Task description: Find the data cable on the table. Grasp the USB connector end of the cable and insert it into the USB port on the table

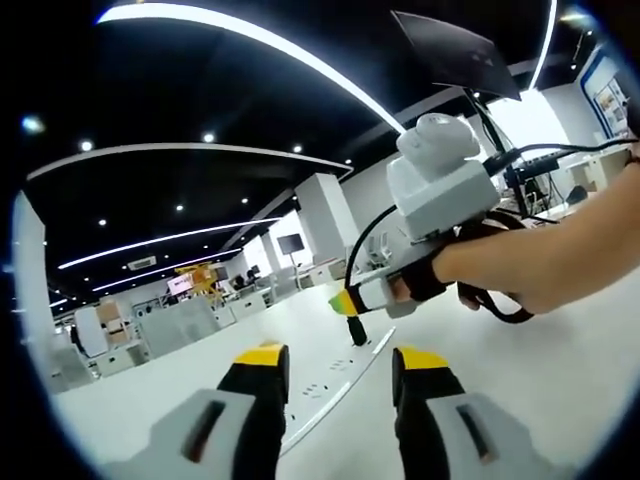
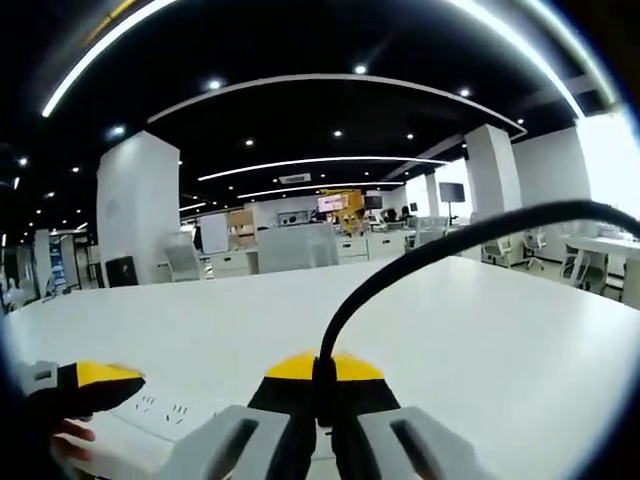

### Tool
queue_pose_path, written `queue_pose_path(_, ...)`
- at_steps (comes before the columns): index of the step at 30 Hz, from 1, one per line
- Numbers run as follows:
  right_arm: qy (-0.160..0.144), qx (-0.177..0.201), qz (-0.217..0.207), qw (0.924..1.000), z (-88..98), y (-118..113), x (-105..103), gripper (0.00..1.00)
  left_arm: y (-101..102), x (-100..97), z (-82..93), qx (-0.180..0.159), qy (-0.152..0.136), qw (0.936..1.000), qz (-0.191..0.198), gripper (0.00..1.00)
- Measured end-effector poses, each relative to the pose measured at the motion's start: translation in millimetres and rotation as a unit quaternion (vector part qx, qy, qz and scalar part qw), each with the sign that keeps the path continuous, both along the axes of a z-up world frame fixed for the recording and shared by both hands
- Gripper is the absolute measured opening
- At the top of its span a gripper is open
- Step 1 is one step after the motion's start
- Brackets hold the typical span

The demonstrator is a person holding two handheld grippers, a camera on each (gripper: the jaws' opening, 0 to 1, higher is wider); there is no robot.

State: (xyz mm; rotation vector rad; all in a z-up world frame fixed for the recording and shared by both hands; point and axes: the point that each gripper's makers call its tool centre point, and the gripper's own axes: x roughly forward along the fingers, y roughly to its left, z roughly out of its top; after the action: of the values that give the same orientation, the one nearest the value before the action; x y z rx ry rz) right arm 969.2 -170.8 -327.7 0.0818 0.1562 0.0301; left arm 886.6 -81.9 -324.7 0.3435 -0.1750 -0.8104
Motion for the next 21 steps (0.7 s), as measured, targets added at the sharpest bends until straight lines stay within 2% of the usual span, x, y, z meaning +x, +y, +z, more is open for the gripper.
queue_pose_path(4, 0.002, 0.007, 0.002, 1.0, -0.6, 0.6, -0.3, 0.05, -2.5, -3.4, -2.2, 0.005, 0.002, 1.0, -0.006, 0.43)
queue_pose_path(11, -0.005, -0.027, 0.017, 0.9995, -0.8, 3.0, -0.5, 0.06, -1.2, -6.2, -1.1, 0.001, 0.004, 1.0, -0.008, 0.43)
queue_pose_path(21, 0.004, -0.032, 0.021, 0.9993, 2.7, 0.2, -2.9, 0.1, 0.7, -6.5, -2.2, 0.004, 0.007, 1.0, -0.004, 0.44)
